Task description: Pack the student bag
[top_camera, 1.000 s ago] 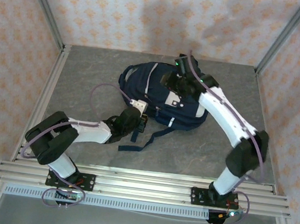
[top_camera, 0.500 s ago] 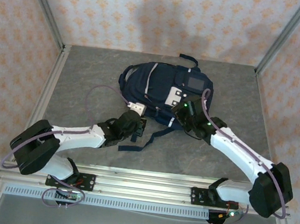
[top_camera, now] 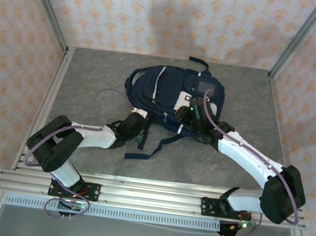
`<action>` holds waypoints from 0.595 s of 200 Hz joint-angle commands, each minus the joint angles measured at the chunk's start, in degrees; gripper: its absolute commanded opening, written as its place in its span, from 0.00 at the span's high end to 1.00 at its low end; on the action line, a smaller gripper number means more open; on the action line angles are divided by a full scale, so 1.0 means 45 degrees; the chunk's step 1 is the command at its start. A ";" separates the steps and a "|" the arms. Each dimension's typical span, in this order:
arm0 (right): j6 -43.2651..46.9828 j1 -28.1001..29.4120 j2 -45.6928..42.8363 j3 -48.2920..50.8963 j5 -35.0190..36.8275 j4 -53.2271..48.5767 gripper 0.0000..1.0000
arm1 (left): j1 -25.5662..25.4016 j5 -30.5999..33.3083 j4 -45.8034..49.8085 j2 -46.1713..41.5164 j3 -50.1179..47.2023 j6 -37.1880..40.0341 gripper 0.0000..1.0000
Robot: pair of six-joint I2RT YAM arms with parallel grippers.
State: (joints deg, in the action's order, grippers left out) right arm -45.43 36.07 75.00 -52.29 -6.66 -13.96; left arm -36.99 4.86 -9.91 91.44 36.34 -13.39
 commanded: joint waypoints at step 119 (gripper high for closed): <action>-0.0956 0.0317 0.0436 0.1298 -0.0872 0.1257 0.65 | 0.0660 -0.0326 -0.1006 0.2490 0.2283 0.0768 0.74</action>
State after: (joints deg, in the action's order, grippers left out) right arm -46.41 36.38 79.13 -48.45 -12.01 -8.49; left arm -34.70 3.84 -13.08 100.62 44.07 -10.57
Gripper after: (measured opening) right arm 0.365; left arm 0.320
